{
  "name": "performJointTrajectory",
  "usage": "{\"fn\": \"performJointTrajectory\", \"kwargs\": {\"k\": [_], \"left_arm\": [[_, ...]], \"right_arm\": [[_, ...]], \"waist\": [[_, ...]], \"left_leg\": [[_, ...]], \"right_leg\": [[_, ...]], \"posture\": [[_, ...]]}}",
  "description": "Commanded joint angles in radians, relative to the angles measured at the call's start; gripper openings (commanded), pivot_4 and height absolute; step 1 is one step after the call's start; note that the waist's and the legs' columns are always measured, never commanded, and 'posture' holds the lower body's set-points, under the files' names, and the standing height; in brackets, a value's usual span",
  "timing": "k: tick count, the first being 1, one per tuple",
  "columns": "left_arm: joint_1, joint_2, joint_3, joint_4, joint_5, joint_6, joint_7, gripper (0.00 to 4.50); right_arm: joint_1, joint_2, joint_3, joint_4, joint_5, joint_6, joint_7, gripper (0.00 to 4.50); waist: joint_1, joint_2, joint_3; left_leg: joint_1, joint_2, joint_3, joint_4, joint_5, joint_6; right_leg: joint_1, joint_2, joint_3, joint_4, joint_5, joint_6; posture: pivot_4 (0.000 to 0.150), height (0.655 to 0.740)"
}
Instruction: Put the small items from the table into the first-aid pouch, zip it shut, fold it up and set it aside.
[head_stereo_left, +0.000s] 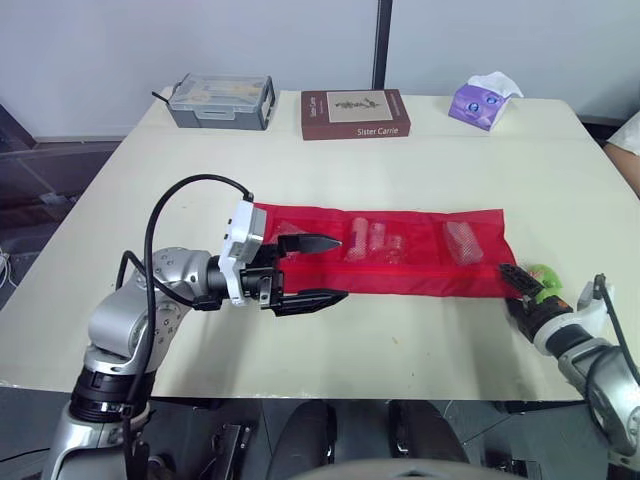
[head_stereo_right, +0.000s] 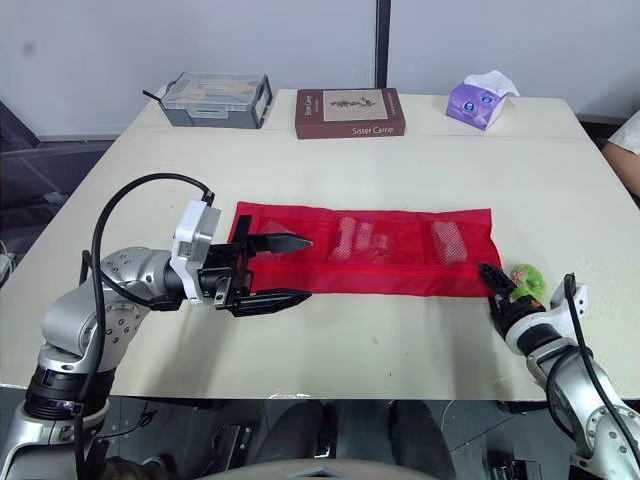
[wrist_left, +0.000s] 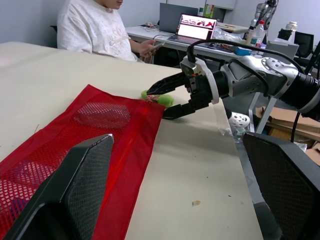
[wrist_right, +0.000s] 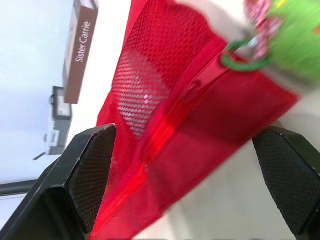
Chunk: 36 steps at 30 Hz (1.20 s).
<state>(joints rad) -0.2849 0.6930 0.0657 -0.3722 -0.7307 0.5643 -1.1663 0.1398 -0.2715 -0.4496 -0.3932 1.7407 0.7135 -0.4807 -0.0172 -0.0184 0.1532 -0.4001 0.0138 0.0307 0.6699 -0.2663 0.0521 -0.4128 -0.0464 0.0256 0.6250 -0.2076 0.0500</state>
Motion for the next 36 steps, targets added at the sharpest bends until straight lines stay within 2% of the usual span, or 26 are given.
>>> {"fn": "performJointTrajectory", "kwargs": {"k": [1,7,10,11,13,14,16,20,25,31,36], "left_arm": [[0.001,-0.006,-0.003,-0.023,0.001,-0.028,0.003,4.39],[-0.003,-0.025,0.002,-0.009,0.0,-0.059,0.001,4.39],[-0.01,-0.024,0.022,-0.011,-0.036,-0.04,0.005,4.39],[-0.014,-0.024,0.026,-0.009,-0.045,-0.034,0.007,4.5],[-0.021,-0.021,0.029,-0.008,-0.054,-0.029,0.009,4.5],[-0.024,-0.021,0.03,-0.007,-0.056,-0.028,0.01,4.5],[-0.027,-0.021,0.03,-0.008,-0.06,-0.027,0.014,4.5],[-0.032,-0.026,0.025,-0.009,-0.056,-0.034,0.025,4.5],[-0.042,-0.038,0.017,-0.006,-0.05,-0.037,0.042,4.5],[-0.034,-0.032,0.024,0.028,-0.035,-0.048,0.037,4.5],[0.025,-0.009,0.021,0.063,-0.001,-0.07,0.007,4.5]], "right_arm": [[-0.028,0.0,0.022,-0.033,-0.005,-0.046,0.013,4.48],[-0.084,0.015,0.085,-0.023,-0.176,-0.109,0.081,4.48],[-0.091,0.011,0.146,-0.039,-0.338,-0.134,0.145,4.48],[-0.094,0.017,0.161,-0.04,-0.389,-0.149,0.156,4.08],[-0.1,0.024,0.178,-0.038,-0.462,-0.173,0.18,3.66],[-0.104,0.025,0.183,-0.036,-0.492,-0.182,0.192,3.01],[-0.108,0.025,0.195,-0.033,-0.547,-0.192,0.216,2.23],[-0.125,0.022,0.195,-0.035,-0.645,-0.219,0.257,0.12],[-0.114,-0.038,0.185,-0.088,-0.835,-0.246,0.281,0.04],[-0.027,-0.298,0.213,-0.273,-1.067,-0.25,0.485,0.04],[-0.102,-0.39,0.423,-0.353,-1.237,-0.235,0.611,0.04]], "waist": [[0.0,0.0,0.0],[0.001,0.001,0.001],[0.002,0.001,0.001],[0.002,0.001,0.001],[0.002,0.001,0.001],[0.002,0.001,0.001],[0.002,0.001,0.001],[0.002,0.001,0.001],[0.006,0.001,0.001],[0.004,0.003,0.002],[-0.004,0.003,0.002]], "left_leg": [[0.0,0.0,0.0,0.0,0.0,0.0],[0.0,0.0,0.001,0.0,0.0,0.0],[0.0,0.0,0.001,-0.001,0.0,0.0],[0.0,0.0,0.001,-0.001,0.0,0.0],[0.0,0.0,0.002,0.0,0.0,0.0],[0.0,0.0,0.002,0.0,0.0,0.0],[0.0,0.0,0.002,0.0,0.0,0.0],[0.0,0.0,0.002,0.0,0.0,0.0],[0.0,-0.001,0.002,0.0,0.0,0.0],[0.0,-0.003,0.002,0.0,0.0,0.0],[0.002,0.001,0.004,0.0,0.0,0.0]], "right_leg": [[0.0,0.0,0.0,0.0,0.0,0.0],[0.0,0.0,0.0,0.0,0.0,0.0],[-0.001,0.0,0.0,0.0,0.0,-0.001],[-0.001,0.0,0.0,0.0,0.0,-0.001],[-0.001,0.0,0.001,0.0,0.0,0.0],[-0.001,0.0,0.001,0.0,0.0,0.0],[-0.001,0.0,0.001,0.0,0.0,0.0],[-0.001,0.0,0.001,0.0,0.0,0.0],[-0.001,0.0,0.001,0.0,0.0,0.0],[-0.001,-0.001,0.001,0.0,-0.002,0.003],[-0.001,0.002,0.001,0.0,-0.002,0.003]], "posture": [[0.15,0.74],[0.15,0.74],[0.15,0.74],[0.15,0.74],[0.15,0.74],[0.15,0.74],[0.15,0.74],[0.15,0.74],[0.15,0.74],[0.15,0.74],[0.15,0.74]]}}
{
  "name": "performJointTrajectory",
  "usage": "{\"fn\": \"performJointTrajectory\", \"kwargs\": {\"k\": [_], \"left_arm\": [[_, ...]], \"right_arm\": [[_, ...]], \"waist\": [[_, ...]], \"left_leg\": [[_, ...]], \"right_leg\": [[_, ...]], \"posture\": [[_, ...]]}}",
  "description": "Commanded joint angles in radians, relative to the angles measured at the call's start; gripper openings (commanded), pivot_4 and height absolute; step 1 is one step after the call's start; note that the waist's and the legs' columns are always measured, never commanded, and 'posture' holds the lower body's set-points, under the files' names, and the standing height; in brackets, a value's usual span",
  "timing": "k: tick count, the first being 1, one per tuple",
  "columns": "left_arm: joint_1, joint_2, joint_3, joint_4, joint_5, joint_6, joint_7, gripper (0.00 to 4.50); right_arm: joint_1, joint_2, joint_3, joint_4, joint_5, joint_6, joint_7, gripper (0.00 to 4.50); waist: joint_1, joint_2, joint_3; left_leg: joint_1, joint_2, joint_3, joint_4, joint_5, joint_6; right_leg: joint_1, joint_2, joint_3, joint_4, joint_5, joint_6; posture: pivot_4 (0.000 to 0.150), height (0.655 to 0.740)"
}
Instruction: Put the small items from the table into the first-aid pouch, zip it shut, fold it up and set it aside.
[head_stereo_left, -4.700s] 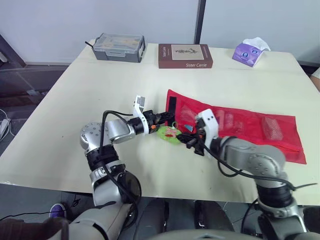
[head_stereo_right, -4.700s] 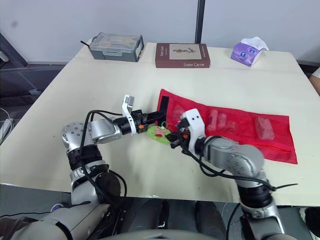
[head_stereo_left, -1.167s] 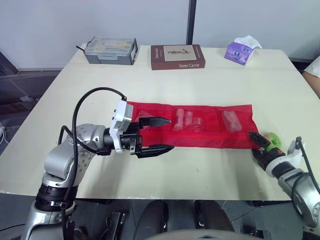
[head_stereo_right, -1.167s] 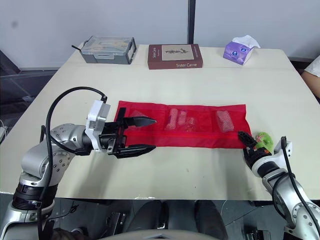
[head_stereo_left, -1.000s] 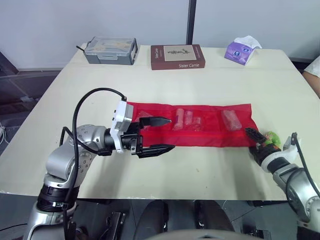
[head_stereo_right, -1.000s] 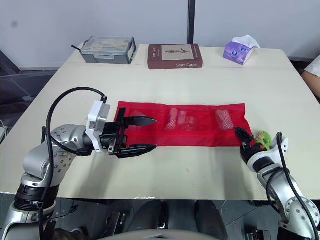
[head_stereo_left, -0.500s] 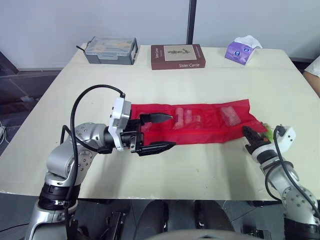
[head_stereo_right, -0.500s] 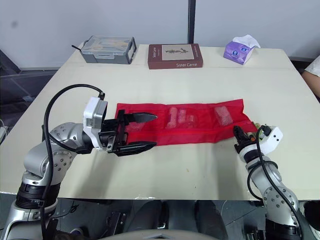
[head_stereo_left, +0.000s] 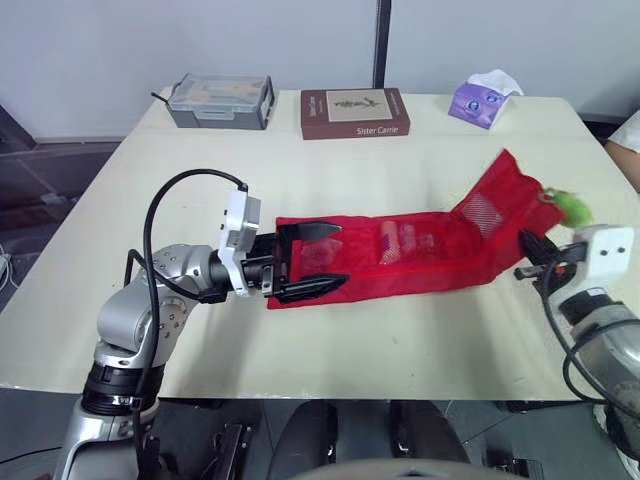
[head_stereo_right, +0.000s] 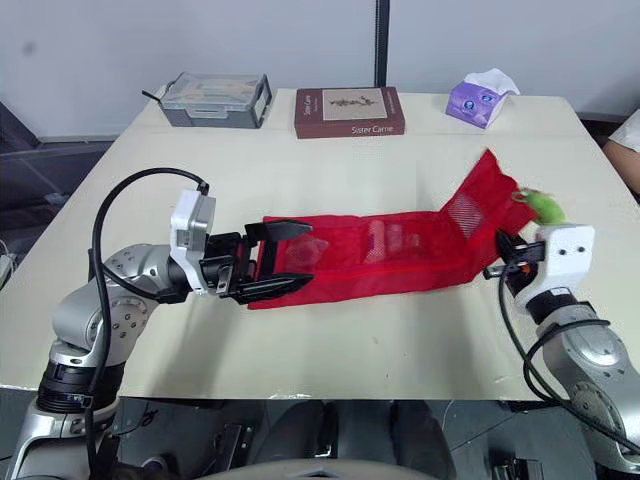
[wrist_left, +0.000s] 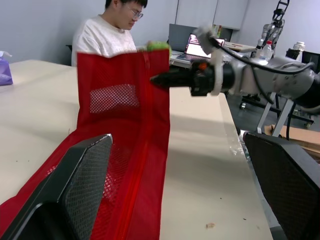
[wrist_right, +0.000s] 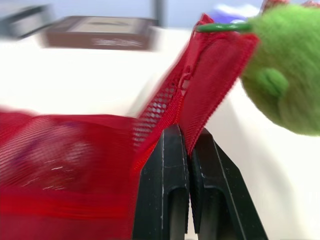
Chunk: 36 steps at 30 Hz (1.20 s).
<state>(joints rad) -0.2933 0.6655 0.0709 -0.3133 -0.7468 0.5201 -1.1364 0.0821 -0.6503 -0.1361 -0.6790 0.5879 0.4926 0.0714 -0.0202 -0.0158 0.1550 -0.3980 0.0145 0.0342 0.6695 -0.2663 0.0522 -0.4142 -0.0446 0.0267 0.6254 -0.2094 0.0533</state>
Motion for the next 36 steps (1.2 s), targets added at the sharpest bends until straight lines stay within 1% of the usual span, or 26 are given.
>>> {"fn": "performJointTrajectory", "kwargs": {"k": [1,4,7,10,13,15,17,18,19,20,21,24,25,26,27,29,30,31,33,34,36], "left_arm": [[0.049,0.024,0.019,0.007,0.018,-0.028,-0.026,4.5],[0.098,0.042,0.041,0.007,0.02,-0.028,-0.028,4.5],[0.155,0.069,0.067,-0.011,0.013,-0.023,-0.032,4.5],[0.194,0.092,0.089,-0.027,0.004,-0.016,-0.035,4.5],[0.22,0.114,0.118,-0.041,-0.014,-0.002,-0.033,4.5],[0.23,0.121,0.131,-0.049,-0.025,0.007,-0.032,4.5],[0.239,0.124,0.141,-0.057,-0.034,0.011,-0.03,4.5],[0.241,0.121,0.15,-0.062,-0.042,0.016,-0.022,4.5],[0.243,0.119,0.158,-0.066,-0.049,0.02,-0.015,4.5],[0.249,0.116,0.167,-0.076,-0.057,0.024,-0.007,4.5],[0.255,0.116,0.174,-0.085,-0.066,0.028,-0.001,4.5],[0.28,0.113,0.19,-0.116,-0.084,0.03,0.013,4.5],[0.287,0.11,0.194,-0.127,-0.091,0.034,0.02,4.5],[0.294,0.107,0.199,-0.136,-0.1,0.04,0.031,4.5],[0.306,0.106,0.201,-0.146,-0.107,0.047,0.041,4.5],[0.335,0.11,0.208,-0.154,-0.121,0.065,0.051,4.5],[0.36,0.111,0.214,-0.166,-0.145,0.101,0.078,4.5],[0.382,0.114,0.22,-0.168,-0.162,0.128,0.093,4.5],[0.417,0.117,0.238,-0.162,-0.214,0.196,0.135,4.5],[0.436,0.116,0.249,-0.162,-0.251,0.236,0.163,4.5],[0.472,0.104,0.279,-0.142,-0.32,0.309,0.225,4.5]], "right_arm": [[-0.061,-0.009,0.157,-0.069,-0.118,-0.01,0.072,0.04],[-0.117,0.017,0.326,-0.027,-0.247,-0.012,0.104,0.04],[-0.17,0.042,0.477,0.064,-0.373,-0.03,0.156,0.04],[-0.212,0.061,0.55,0.134,-0.444,-0.046,0.21,0.04],[-0.241,0.064,0.59,0.196,-0.491,-0.051,0.278,0.04],[-0.252,0.082,0.591,0.225,-0.479,-0.046,0.323,0.04],[-0.259,0.103,0.581,0.241,-0.465,-0.049,0.36,0.59],[-0.255,0.103,0.572,0.236,-0.453,-0.052,0.387,0.79],[-0.248,0.109,0.553,0.226,-0.43,-0.047,0.406,1.26],[-0.236,0.105,0.523,0.2,-0.389,-0.035,0.436,1.61],[-0.223,0.092,0.497,0.176,-0.359,-0.031,0.467,2.16],[-0.16,0.003,0.405,0.077,-0.248,-0.003,0.588,3.69],[-0.137,-0.015,0.348,0.033,-0.181,0.026,0.608,4.21],[-0.118,-0.029,0.288,-0.009,-0.105,0.059,0.619,4.45],[-0.106,-0.041,0.23,-0.05,-0.033,0.087,0.627,4.45],[-0.103,-0.051,0.149,-0.112,0.062,0.124,0.619,4.45],[-0.096,-0.062,0.1,-0.148,0.088,0.119,0.618,4.45],[-0.097,-0.067,0.072,-0.174,0.082,0.114,0.603,4.45],[-0.098,-0.059,0.028,-0.192,0.135,0.087,0.621,4.45],[-0.101,-0.077,-0.011,-0.176,0.218,0.106,0.656,4.45],[-0.109,-0.112,-0.068,-0.154,0.261,0.12,0.688,4.45]], "waist": [[0.0,0.0,0.0],[0.006,-0.002,0.001],[0.008,-0.003,0.001],[0.008,-0.004,0.001],[0.008,-0.005,0.001],[0.008,-0.005,0.0],[0.008,-0.005,0.001],[0.008,-0.005,0.001],[0.008,-0.005,0.001],[0.008,-0.005,0.001],[0.008,-0.005,0.001],[0.013,-0.005,0.001],[0.014,-0.005,0.001],[0.014,-0.005,0.001],[0.014,-0.006,0.001],[0.01,-0.006,0.001],[0.008,-0.006,0.001],[0.008,-0.006,0.001],[0.008,-0.006,0.001],[0.008,-0.006,0.001],[0.01,-0.005,0.002]], "left_leg": [[0.0,0.001,0.0,0.0,0.0,0.0],[-0.001,0.002,0.0,0.0,0.0,0.0],[-0.001,0.002,0.001,0.0,0.0,0.0],[-0.001,0.002,0.002,0.0,0.0,0.0],[-0.001,0.002,0.002,0.001,0.0,0.0],[-0.001,0.002,0.002,0.0,0.0,0.0],[-0.001,0.002,0.001,0.0,0.0,0.0],[-0.001,0.002,0.001,0.0,0.0,0.0],[-0.001,0.003,0.001,0.0,0.0,0.0],[-0.001,0.003,0.001,0.0,0.0,0.0],[-0.001,0.003,0.001,0.0,0.0,0.0],[-0.001,0.002,0.001,0.0,0.0,0.0],[-0.001,0.001,0.001,0.0,0.0,0.0],[-0.001,0.001,0.001,0.0,0.0,0.0],[-0.001,0.001,0.001,0.0,0.0,0.0],[-0.001,0.002,0.001,0.0,0.0,0.0],[0.0,0.003,0.001,0.0,0.0,-0.001],[0.0,0.004,0.001,0.0,0.0,-0.001],[0.001,0.005,0.001,0.0,-0.001,-0.001],[0.0,0.006,0.001,-0.001,-0.001,-0.001],[0.0,0.006,0.001,0.0,-0.001,-0.001]], "right_leg": [[0.0,0.001,0.0,0.0,0.0,0.0],[-0.001,0.001,-0.001,0.0,0.0,-0.001],[-0.001,0.0,-0.001,0.0,0.0,-0.001],[-0.001,-0.002,-0.002,0.0,0.0,-0.001],[-0.001,-0.003,-0.004,0.0,0.0,-0.001],[-0.001,-0.004,-0.005,0.0,0.0,-0.001],[-0.001,-0.004,-0.006,0.0,0.001,-0.003],[-0.001,-0.004,-0.007,0.0,0.002,-0.004],[-0.001,-0.004,-0.007,0.0,0.002,-0.005],[-0.001,-0.004,-0.007,0.0,0.002,-0.005],[-0.001,-0.004,-0.007,0.0,0.002,-0.005],[-0.001,-0.005,-0.007,0.0,0.002,-0.005],[0.0,-0.006,-0.008,0.0,0.002,-0.005],[0.0,-0.007,-0.008,0.0,0.002,-0.004],[0.0,-0.008,-0.009,0.0,0.002,-0.004],[0.0,-0.01,-0.011,0.0,0.002,-0.004],[0.0,-0.01,-0.012,0.0,0.002,-0.003],[0.0,-0.011,-0.013,0.0,0.001,-0.002],[-0.001,-0.01,-0.014,0.0,0.0,-0.002],[-0.001,-0.01,-0.014,0.0,0.0,-0.002],[-0.001,-0.01,-0.015,0.0,0.0,-0.002]], "posture": [[0.15,0.74],[0.15,0.74],[0.15,0.74],[0.15,0.74],[0.15,0.74],[0.15,0.74],[0.15,0.74],[0.15,0.74],[0.15,0.74],[0.15,0.74],[0.15,0.74],[0.15,0.74],[0.15,0.74],[0.15,0.74],[0.15,0.74],[0.15,0.74],[0.15,0.74],[0.15,0.74],[0.15,0.74],[0.15,0.74],[0.15,0.74]]}}
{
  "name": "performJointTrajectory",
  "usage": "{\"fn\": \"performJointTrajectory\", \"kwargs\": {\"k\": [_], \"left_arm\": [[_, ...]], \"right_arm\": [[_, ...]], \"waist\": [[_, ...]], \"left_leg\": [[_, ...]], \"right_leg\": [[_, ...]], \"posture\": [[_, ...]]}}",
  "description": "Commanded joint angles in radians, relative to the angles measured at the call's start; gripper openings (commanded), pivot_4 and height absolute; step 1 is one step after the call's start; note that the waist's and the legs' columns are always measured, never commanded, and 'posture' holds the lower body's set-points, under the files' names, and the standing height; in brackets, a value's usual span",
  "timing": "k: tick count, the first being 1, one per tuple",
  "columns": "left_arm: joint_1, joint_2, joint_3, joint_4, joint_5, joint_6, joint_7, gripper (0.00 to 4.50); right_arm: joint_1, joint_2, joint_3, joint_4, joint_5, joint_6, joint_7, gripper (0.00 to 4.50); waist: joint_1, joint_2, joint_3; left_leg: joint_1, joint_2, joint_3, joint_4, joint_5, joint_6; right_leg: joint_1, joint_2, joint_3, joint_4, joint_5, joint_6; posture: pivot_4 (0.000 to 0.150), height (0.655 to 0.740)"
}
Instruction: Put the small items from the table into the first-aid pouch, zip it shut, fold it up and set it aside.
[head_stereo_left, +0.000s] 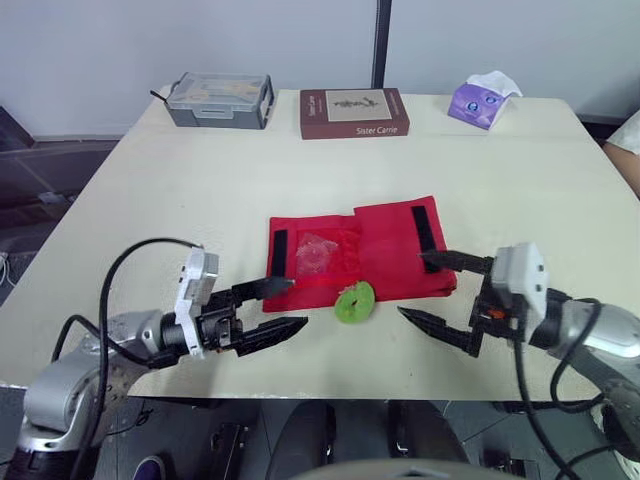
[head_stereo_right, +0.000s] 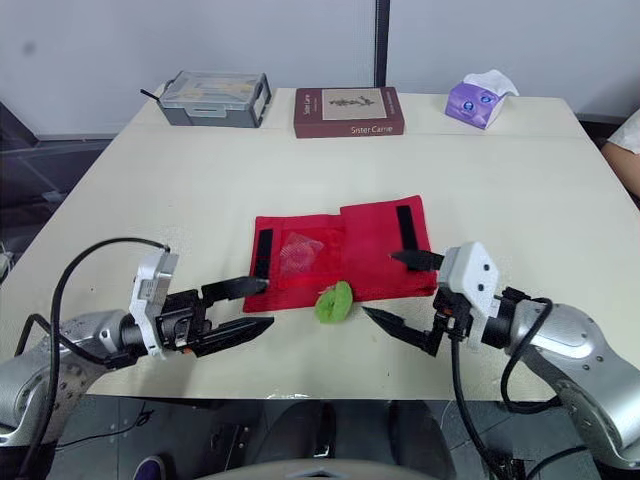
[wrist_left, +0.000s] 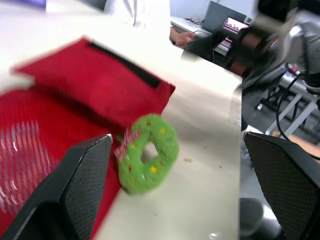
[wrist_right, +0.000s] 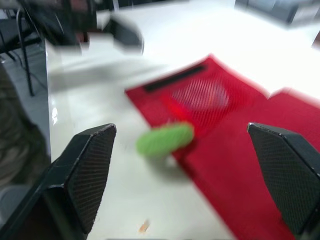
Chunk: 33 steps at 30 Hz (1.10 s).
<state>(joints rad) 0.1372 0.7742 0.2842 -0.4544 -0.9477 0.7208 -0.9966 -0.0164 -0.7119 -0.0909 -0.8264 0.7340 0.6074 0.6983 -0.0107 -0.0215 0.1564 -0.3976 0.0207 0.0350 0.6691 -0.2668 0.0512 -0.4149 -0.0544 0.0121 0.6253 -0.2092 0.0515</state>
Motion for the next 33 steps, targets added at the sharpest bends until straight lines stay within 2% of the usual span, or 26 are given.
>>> {"fn": "performJointTrajectory", "kwargs": {"k": [1,6,9,15,18,19,27,30,33], "left_arm": [[0.07,-0.021,0.083,0.004,-0.147,0.135,0.126,4.5],[0.136,-0.053,0.164,0.034,-0.398,0.286,0.351,4.5],[0.158,-0.078,0.173,0.086,-0.555,0.328,0.558,4.5],[0.164,-0.126,0.13,0.12,-0.753,0.296,0.902,4.5],[0.115,-0.192,0.072,0.128,-0.785,0.232,1.082,4.5],[0.098,-0.211,0.052,0.116,-0.832,0.207,1.134,4.5],[-0.009,-0.314,-0.047,0.109,-0.94,0.078,1.334,4.5],[-0.05,-0.344,-0.076,0.113,-0.943,0.051,1.363,4.5],[-0.056,-0.33,-0.068,0.112,-0.962,0.047,1.365,4.5]], "right_arm": [[-0.012,-0.077,-0.154,0.011,0.117,-0.006,0.089,4.45],[-0.055,-0.207,-0.242,0.067,0.114,-0.05,0.229,4.45],[-0.09,-0.268,-0.251,0.123,0.083,-0.09,0.318,4.45],[-0.154,-0.309,-0.228,0.159,0.077,-0.112,0.378,4.45],[-0.164,-0.3,-0.193,0.169,0.039,-0.127,0.382,4.45],[-0.174,-0.297,-0.18,0.17,0.038,-0.127,0.38,4.45],[-0.232,-0.273,-0.128,0.161,0.046,-0.113,0.357,4.45],[-0.233,-0.264,-0.116,0.151,0.04,-0.111,0.338,4.45],[-0.224,-0.255,-0.125,0.149,0.045,-0.108,0.324,4.45]], "waist": [[0.0,0.0,0.001],[0.002,-0.001,0.001],[0.003,-0.001,0.001],[0.01,-0.001,0.001],[0.022,0.002,0.0],[0.028,0.003,-0.001],[0.036,0.003,-0.001],[0.043,0.003,-0.001],[0.045,0.003,-0.001]], "left_leg": [[0.0,0.0,0.0,0.0,0.0,0.0],[0.0,-0.001,0.001,0.0,0.0,0.0],[0.0,0.0,0.0,0.001,0.0,0.0],[0.0,-0.001,0.0,0.0,0.0,0.0],[0.001,-0.001,0.0,0.0,0.0,0.0],[0.001,-0.001,0.001,0.0,0.0,0.0],[0.001,-0.005,0.0,0.001,0.0,-0.001],[0.001,-0.008,0.0,0.001,0.0,0.0],[0.0,-0.009,0.0,0.001,0.0,0.0]], "right_leg": [[0.0,-0.001,0.0,0.0,0.0,0.0],[0.0,-0.006,-0.003,-0.001,0.0,0.0],[0.0,-0.014,-0.012,0.0,0.0,0.0],[0.0,-0.02,-0.022,-0.001,0.003,-0.005],[0.001,-0.025,-0.026,-0.001,0.004,-0.007],[0.001,-0.026,-0.027,-0.001,0.005,-0.007],[0.002,-0.03,-0.029,-0.001,0.005,-0.009],[0.003,-0.031,-0.032,-0.001,0.006,-0.009],[0.003,-0.031,-0.034,-0.001,0.006,-0.009]], "posture": [[0.15,0.74],[0.15,0.74],[0.15,0.74],[0.15,0.74],[0.15,0.74],[0.15,0.74],[0.15,0.74],[0.15,0.74],[0.15,0.74]]}}
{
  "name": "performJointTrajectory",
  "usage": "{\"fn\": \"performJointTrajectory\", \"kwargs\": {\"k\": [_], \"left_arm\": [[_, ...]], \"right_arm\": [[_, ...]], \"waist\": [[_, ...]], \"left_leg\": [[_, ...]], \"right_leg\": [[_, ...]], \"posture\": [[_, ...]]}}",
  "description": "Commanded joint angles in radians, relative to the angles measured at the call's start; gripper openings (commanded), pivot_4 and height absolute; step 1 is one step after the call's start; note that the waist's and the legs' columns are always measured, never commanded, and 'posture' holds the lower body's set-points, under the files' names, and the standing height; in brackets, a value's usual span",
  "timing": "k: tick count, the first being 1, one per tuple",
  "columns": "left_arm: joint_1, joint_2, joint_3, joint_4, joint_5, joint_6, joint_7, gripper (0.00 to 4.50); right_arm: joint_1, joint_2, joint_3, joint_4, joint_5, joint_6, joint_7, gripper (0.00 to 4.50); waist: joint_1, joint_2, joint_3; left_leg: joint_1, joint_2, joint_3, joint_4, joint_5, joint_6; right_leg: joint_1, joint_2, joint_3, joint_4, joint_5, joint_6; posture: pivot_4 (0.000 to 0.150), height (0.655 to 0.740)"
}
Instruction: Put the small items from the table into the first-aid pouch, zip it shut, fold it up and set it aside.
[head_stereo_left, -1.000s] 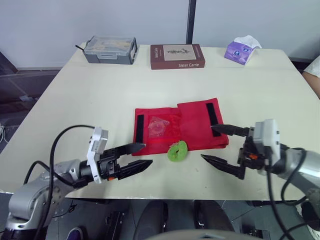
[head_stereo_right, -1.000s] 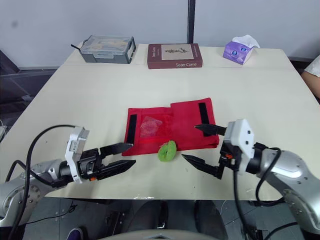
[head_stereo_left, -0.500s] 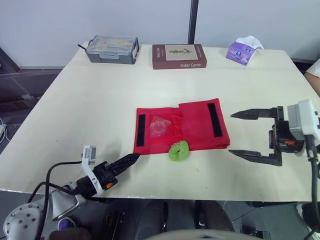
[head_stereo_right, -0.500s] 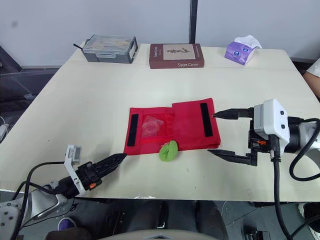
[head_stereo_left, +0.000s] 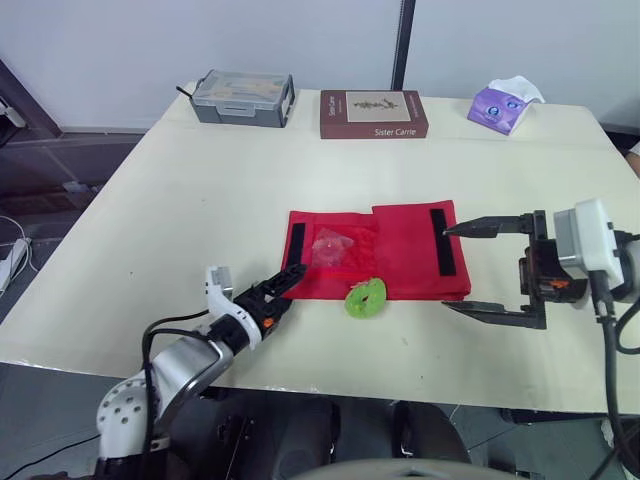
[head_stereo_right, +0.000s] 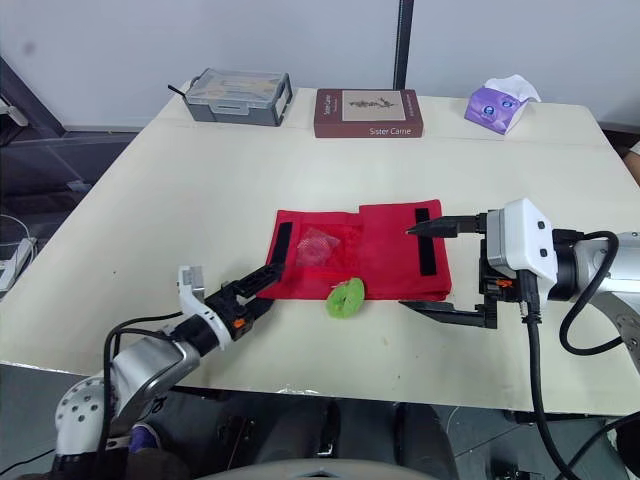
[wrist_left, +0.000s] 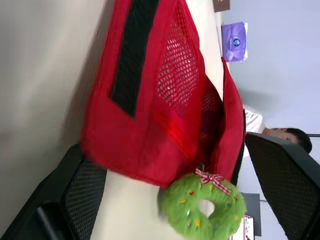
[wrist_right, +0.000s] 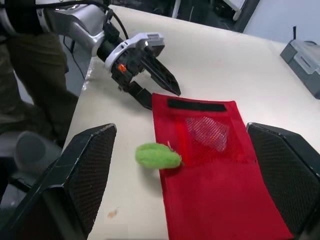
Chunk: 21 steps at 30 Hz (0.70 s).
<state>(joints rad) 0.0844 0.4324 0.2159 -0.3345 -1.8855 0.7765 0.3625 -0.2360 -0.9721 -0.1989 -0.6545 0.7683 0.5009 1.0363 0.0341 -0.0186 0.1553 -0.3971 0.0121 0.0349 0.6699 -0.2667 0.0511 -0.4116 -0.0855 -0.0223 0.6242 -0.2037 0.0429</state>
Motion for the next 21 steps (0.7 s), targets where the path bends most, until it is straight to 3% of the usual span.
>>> {"fn": "performJointTrajectory", "kwargs": {"k": [1,5,15,20,21], "left_arm": [[-0.01,0.013,0.0,0.0,-0.014,-0.01,0.002,4.5],[-0.056,-0.036,-0.045,0.03,0.038,-0.024,-0.01,4.5],[-0.199,-0.083,-0.033,0.161,0.214,-0.025,-0.157,0.01],[-0.263,0.073,0.032,0.254,0.273,0.058,-0.334,0.01],[-0.283,0.108,0.041,0.284,0.288,0.079,-0.382,0.0]], "right_arm": [[-0.003,0.005,-0.017,-0.021,0.006,-0.004,-0.015,4.45],[0.002,0.013,-0.023,-0.014,-0.002,-0.009,-0.026,4.45],[0.024,0.067,-0.052,0.0,0.03,0.063,-0.165,4.5],[0.035,0.125,0.012,0.04,-0.012,0.157,-0.314,4.5],[0.028,0.142,0.028,0.064,-0.024,0.161,-0.328,4.25]], "waist": [[0.001,0.0,0.0],[0.005,0.0,0.0],[0.004,-0.001,0.001],[-0.005,-0.004,0.002],[-0.009,-0.004,0.003]], "left_leg": [[0.0,0.0,0.0,0.0,0.0,0.0],[0.0,0.0,-0.001,0.0,0.0,0.0],[-0.002,-0.001,-0.003,0.0,0.0,0.0],[-0.002,0.0,-0.004,0.0,0.0,0.0],[-0.002,0.001,-0.005,0.0,0.0,0.0]], "right_leg": [[0.0,0.0,0.0,0.0,0.0,0.0],[0.0,0.004,-0.001,0.0,0.0,0.0],[0.0,0.005,-0.003,-0.001,0.0,0.0],[0.0,0.007,-0.004,0.0,0.0,0.0],[0.0,0.007,-0.005,-0.001,0.0,0.0]], "posture": [[0.15,0.74],[0.15,0.74],[0.15,0.74],[0.15,0.74],[0.15,0.74]]}}
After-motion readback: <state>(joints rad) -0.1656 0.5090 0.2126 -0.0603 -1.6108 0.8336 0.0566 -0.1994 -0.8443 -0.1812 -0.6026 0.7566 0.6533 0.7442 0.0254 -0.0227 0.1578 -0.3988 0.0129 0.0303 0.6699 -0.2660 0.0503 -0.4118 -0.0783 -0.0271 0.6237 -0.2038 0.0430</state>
